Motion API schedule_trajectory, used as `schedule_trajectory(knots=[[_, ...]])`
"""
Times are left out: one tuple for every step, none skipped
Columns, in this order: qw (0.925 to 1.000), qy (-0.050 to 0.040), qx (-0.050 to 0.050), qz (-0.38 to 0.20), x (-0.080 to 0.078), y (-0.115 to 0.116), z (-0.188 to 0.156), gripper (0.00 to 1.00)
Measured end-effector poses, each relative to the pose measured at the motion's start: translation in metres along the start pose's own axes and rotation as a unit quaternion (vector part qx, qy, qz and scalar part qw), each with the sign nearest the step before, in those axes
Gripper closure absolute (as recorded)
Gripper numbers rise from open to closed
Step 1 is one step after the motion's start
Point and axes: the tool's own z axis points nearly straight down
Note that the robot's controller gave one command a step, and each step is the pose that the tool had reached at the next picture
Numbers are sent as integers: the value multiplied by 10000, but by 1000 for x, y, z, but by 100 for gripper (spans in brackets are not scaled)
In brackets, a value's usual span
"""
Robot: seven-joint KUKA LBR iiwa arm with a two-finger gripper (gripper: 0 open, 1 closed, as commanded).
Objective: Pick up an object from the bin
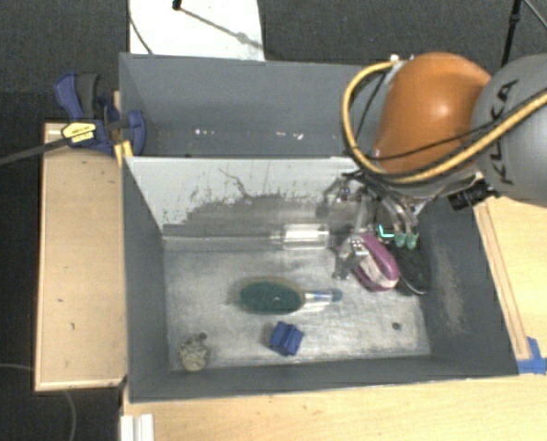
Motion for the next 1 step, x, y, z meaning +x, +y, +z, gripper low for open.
schedule_trajectory(knots=[[9998, -60, -3, -195, 37, 48, 113, 0]])
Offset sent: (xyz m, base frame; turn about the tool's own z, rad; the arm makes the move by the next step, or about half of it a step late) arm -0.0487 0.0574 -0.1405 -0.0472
